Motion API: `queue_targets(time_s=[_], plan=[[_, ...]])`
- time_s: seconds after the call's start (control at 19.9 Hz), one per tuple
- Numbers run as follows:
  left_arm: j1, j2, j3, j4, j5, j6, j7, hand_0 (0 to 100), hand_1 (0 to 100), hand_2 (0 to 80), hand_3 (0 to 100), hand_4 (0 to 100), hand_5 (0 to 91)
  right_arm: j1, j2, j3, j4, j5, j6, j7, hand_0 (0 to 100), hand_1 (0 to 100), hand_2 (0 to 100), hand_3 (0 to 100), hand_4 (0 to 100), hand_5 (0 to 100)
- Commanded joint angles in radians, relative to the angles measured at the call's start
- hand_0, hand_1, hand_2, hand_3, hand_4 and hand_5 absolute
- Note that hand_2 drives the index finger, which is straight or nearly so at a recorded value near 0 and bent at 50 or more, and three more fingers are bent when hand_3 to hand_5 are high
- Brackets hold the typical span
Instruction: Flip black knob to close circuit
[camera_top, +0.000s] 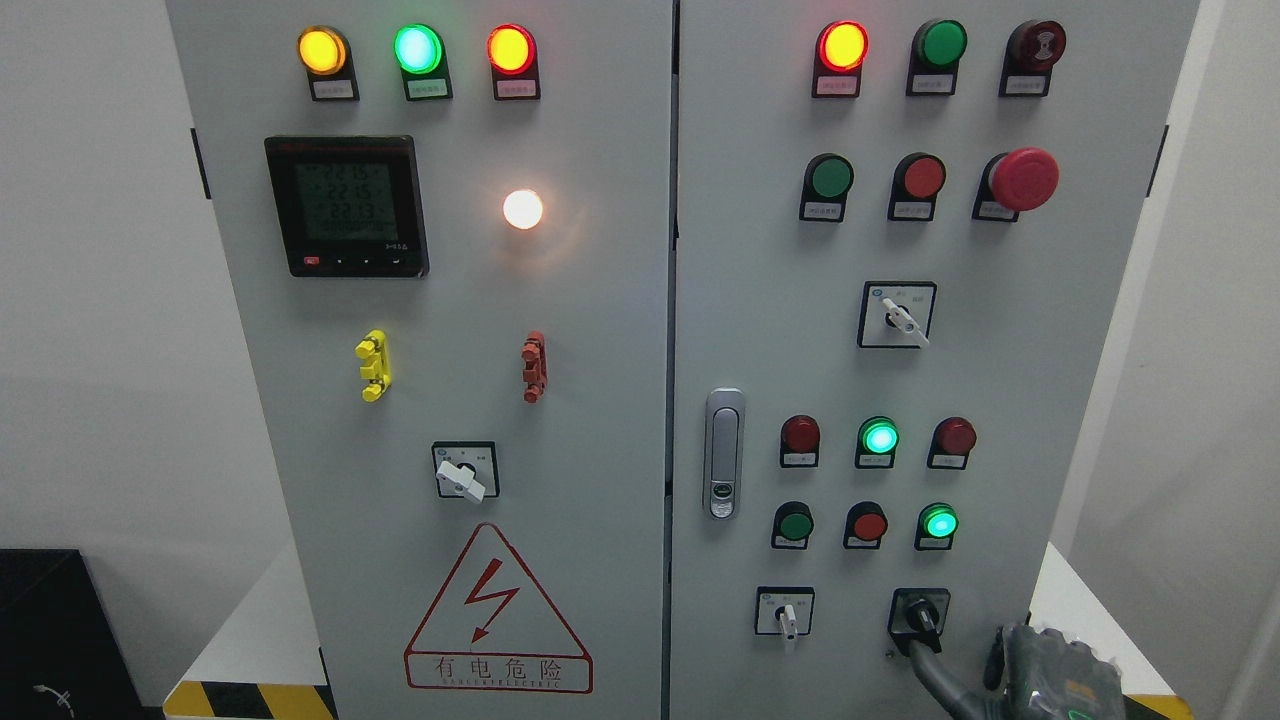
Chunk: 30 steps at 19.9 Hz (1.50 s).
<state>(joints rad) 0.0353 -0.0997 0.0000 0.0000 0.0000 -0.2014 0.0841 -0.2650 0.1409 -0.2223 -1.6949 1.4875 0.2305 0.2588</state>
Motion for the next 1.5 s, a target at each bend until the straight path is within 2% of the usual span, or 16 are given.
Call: queue_targets(time_s=[0.0, 1.45], plan=[[0.0, 0.0, -0.02, 0.022, -0.021, 0.0, 0.0, 0, 0, 0.0, 0, 0, 0.0, -0.008, 0.002, -0.006, 0.0, -0.001, 0.0, -0.001, 0, 3, 71, 93, 76, 72], [0.0, 0.0, -0.02, 0.022, -0.021, 0.0, 0.0, 0, 0, 0.0, 0, 0, 0.0, -0.014, 0.008, -0.031, 0.0, -0.001, -0.01, 0.005, 0, 6, 71, 94, 77, 73]])
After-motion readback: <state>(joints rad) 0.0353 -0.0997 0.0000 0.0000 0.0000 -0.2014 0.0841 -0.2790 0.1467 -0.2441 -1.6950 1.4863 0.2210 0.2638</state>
